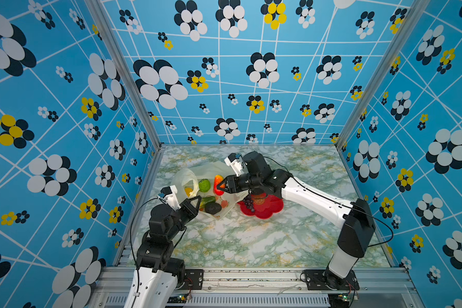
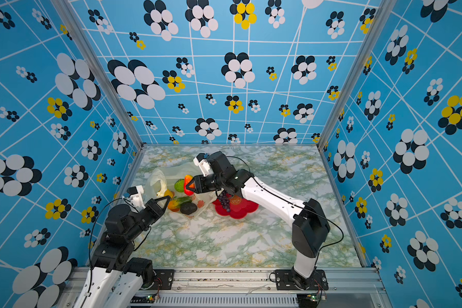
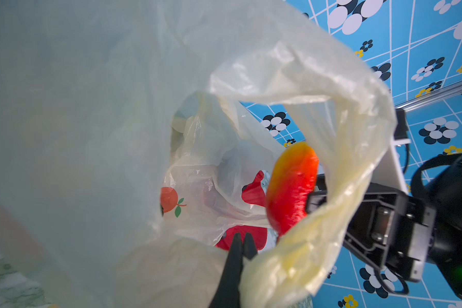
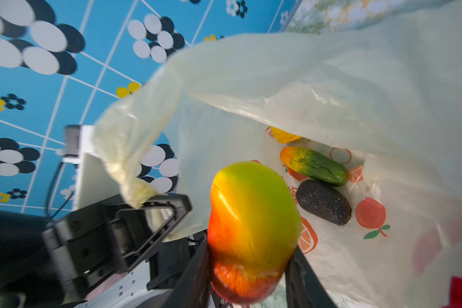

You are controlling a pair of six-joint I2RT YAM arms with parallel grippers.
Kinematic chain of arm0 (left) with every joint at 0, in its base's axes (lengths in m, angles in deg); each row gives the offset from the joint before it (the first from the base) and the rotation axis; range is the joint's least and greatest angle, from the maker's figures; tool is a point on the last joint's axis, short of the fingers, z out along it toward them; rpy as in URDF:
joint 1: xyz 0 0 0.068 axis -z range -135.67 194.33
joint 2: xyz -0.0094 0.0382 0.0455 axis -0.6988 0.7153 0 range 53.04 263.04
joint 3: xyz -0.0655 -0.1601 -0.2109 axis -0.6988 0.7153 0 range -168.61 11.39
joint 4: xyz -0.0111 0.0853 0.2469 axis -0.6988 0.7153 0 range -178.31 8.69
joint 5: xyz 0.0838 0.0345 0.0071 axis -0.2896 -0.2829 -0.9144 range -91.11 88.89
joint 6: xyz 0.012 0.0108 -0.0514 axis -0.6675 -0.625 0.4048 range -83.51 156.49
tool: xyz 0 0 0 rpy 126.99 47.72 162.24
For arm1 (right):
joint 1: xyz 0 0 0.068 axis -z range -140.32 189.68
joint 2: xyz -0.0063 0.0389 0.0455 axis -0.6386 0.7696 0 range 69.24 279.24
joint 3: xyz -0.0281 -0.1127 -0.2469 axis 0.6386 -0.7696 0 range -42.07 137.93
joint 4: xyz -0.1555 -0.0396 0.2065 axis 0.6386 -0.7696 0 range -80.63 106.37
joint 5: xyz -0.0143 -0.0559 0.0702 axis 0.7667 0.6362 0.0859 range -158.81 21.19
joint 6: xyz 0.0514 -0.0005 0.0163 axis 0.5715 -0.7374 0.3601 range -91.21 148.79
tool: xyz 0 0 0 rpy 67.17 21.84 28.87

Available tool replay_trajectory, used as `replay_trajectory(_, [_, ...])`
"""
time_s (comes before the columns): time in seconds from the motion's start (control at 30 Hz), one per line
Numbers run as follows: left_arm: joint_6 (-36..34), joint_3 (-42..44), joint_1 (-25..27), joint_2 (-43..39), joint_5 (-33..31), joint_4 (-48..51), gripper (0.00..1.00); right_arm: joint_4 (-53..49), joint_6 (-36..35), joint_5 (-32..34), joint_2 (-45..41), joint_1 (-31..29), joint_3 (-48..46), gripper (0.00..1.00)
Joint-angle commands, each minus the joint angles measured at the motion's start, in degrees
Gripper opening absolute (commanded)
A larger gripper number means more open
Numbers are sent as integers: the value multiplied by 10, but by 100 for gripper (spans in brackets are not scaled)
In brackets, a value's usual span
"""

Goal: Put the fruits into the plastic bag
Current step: 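Lift the yellow-red fruit with the right gripper and carry it into the bag, then open the right gripper to drop the yellow-red fruit into the bag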

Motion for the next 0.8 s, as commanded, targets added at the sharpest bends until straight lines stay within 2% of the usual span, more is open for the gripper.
replay_trajectory(0.0, [0,5,-4,-6,6,-3,0,-46,-32,-7,40,-12,54,33])
replay_trajectory(0.17, [-1,5,-4,-7,6,-3,0,-70,-40,-22,116,-15,111,34])
replay_trajectory(0.43, [0,11,-5,-11,4,0,0,-91,-28,-61,224,-21,220,42])
replay_trajectory(0.53, [-2,11,-5,-12,2,4,0,-92,-17,-70,247,-23,254,55])
replay_trajectory(0.67, [-5,9,-5,-10,2,7,0,-104,-27,-58,244,-23,274,81])
replay_trajectory(0.77, [-6,8,-5,-7,2,7,0,-119,-52,-36,214,-23,263,87])
